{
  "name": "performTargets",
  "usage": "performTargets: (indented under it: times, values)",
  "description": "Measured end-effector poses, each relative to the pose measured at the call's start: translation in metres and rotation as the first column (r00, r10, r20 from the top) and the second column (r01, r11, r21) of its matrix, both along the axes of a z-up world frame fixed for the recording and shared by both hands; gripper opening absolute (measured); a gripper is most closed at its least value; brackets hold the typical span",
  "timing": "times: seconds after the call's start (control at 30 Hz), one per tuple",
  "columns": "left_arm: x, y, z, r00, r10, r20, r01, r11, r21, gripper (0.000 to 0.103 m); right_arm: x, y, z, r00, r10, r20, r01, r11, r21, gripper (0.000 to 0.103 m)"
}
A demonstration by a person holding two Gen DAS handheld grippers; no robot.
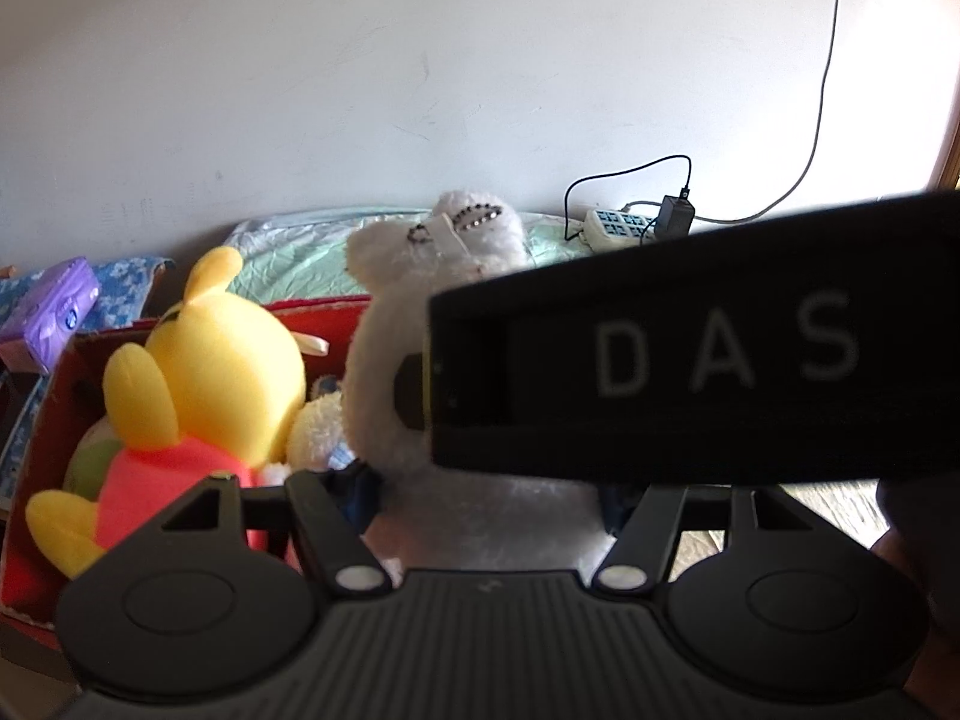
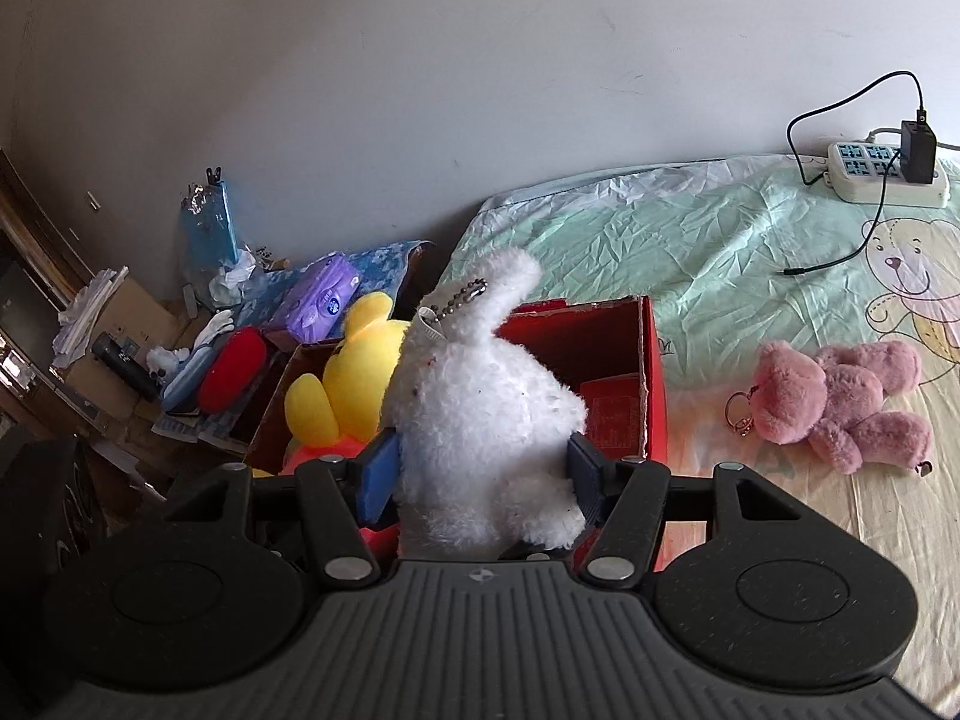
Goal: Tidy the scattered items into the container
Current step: 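Lift the white bear plush with the right gripper and carry it over the box, then lower the white bear plush into the box beside the yellow plush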
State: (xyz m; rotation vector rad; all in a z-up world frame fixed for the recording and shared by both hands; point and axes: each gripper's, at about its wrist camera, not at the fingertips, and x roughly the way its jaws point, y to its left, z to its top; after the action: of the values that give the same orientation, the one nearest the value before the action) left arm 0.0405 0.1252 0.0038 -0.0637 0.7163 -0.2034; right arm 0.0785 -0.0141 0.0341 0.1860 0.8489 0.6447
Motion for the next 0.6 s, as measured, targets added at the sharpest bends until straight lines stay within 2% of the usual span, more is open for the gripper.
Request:
performTargets:
  times: [0.27, 0.6]
  values:
    - [0.030, 0.010, -0.021, 0.999, -0.009, -0.048, 0.006, 0.999, -0.054, 0.067, 0.012, 0.010, -0.012, 1.000, -0.005, -0.007, 0.005, 0.998, -0.055, 0.062]
    - [0.054, 0.001, -0.034, 0.998, -0.022, -0.064, 0.018, 0.998, -0.057, 0.068, 0.030, 0.009, -0.022, 0.999, -0.011, -0.042, 0.009, 0.999, -0.050, 0.062]
